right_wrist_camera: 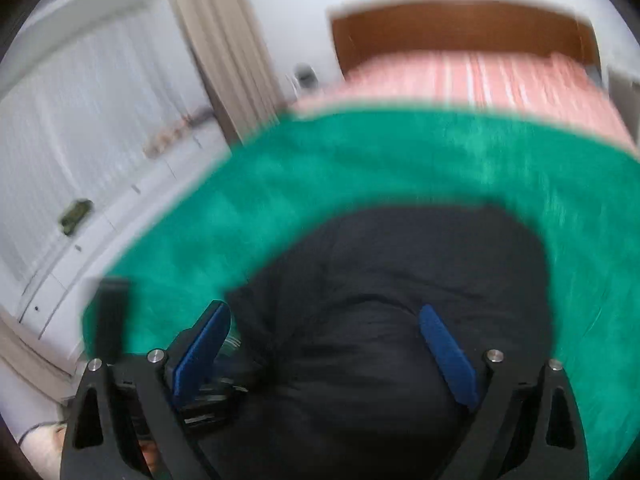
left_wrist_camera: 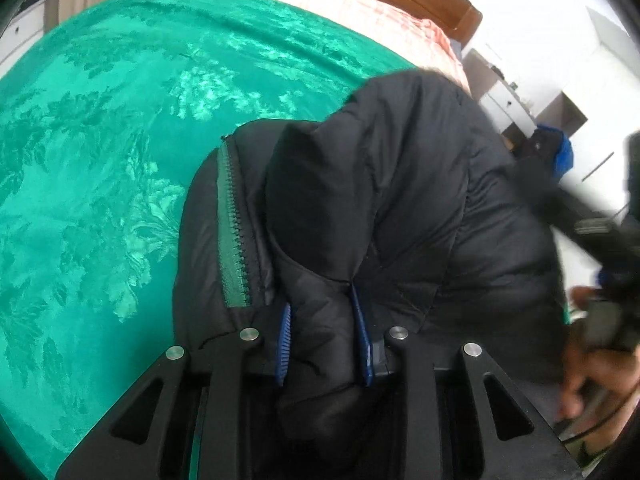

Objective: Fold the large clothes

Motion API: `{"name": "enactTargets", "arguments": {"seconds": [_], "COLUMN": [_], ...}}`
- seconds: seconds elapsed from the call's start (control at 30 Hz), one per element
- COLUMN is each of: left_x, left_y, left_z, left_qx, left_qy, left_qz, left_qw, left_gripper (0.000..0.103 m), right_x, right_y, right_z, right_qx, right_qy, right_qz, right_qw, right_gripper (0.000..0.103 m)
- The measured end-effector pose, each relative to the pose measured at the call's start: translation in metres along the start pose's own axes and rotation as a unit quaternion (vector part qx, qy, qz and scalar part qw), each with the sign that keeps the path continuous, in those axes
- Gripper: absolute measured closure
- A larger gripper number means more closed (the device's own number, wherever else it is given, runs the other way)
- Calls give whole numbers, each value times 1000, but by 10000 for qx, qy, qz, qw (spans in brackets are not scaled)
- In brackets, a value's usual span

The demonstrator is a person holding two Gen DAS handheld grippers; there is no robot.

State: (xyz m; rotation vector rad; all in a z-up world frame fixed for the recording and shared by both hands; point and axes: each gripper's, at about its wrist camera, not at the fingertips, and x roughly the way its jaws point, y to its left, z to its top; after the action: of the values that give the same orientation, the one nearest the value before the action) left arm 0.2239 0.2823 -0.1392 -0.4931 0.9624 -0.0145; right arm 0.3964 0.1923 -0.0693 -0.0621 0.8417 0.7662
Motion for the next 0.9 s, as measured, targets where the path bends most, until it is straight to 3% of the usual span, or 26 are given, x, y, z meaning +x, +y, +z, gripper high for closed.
{"name": "enactTargets", "arguments": {"seconds": [0.1, 0.23, 0.9], "left_x": [7, 12, 22], "left_y": [4, -2, -17], "left_z": [0, -4, -11], "left_qx": [-106, 69, 435], "left_qy": [13, -55, -276], "left_qz": [-122, 16, 455], "left_qw": [9999, 10000, 9976], "left_gripper": [74, 74, 73], "right_x": [17, 25, 34], "right_y": [3, 3, -16], "right_z": [-10, -18, -37], "right_qx": [-312, -622, -467], "right_qy": [55, 134, -185], "right_qz": [-376, -718, -671], "right_qw": [9988, 9954, 9965], "right_gripper": [0, 0, 0]}}
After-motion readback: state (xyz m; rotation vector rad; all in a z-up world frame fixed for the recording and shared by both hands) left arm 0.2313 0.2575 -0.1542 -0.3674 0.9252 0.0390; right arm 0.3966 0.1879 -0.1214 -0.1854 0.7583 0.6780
